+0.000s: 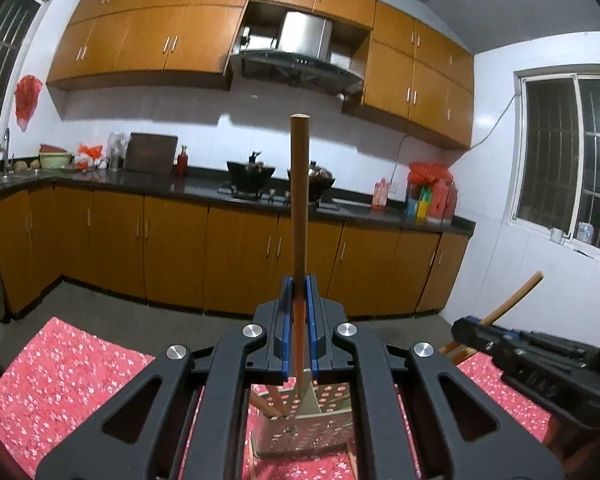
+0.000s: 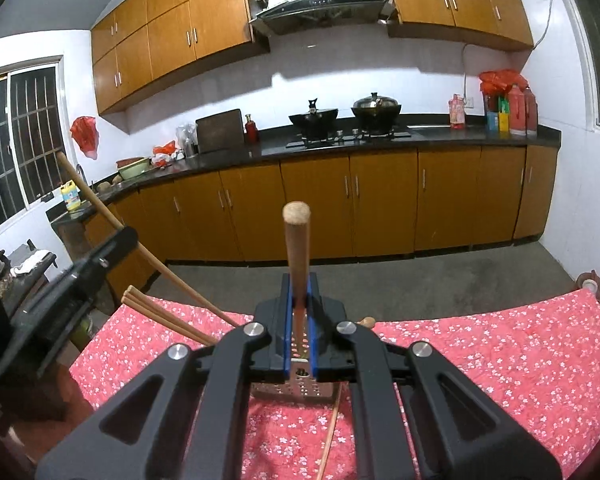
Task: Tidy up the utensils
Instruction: 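Drop both chopsticks into the perforated holder by opening both tools, then bring both open tools back down to the last chopsticks, then close the left tool on a chopstick while the right tool grasps the last chopstick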
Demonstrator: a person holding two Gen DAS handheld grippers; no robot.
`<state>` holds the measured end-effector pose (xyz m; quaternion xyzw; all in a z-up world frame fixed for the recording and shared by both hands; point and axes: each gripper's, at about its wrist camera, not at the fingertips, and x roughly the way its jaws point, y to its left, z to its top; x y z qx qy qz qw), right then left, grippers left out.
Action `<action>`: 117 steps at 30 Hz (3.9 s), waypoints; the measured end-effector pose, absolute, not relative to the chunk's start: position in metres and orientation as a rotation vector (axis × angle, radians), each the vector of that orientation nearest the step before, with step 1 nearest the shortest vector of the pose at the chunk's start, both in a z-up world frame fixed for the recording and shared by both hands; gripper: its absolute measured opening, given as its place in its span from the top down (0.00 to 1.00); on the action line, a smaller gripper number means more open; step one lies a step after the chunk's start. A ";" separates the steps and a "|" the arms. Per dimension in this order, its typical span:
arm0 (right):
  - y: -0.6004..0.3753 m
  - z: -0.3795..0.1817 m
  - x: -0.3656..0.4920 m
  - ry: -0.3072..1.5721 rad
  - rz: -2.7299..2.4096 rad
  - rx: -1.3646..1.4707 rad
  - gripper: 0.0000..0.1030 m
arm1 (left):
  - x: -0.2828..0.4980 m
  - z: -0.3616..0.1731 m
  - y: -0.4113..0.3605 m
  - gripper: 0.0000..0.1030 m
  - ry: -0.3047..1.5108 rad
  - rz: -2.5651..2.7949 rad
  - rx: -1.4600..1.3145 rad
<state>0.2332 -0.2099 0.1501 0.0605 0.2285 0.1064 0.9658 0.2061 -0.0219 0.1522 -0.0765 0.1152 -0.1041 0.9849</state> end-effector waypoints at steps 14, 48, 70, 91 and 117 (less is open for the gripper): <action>-0.211 0.159 0.220 0.408 0.209 0.160 0.57 | 0.209 0.151 -0.010 0.72 0.276 -0.225 -0.201; -0.204 -0.070 0.150 0.908 0.180 0.171 0.80 | 0.135 -0.008 0.025 0.72 0.704 -0.114 -0.138; -0.229 -0.078 0.160 0.899 0.028 0.148 0.92 | 0.135 -0.051 -0.019 0.72 0.833 -0.161 -0.048; -0.235 -0.076 0.182 0.880 0.027 0.116 0.92 | 0.187 -0.061 0.025 0.92 0.892 -0.051 -0.032; -0.235 -0.084 0.187 0.866 0.028 0.107 0.91 | 0.195 -0.064 0.032 0.92 0.883 -0.060 -0.064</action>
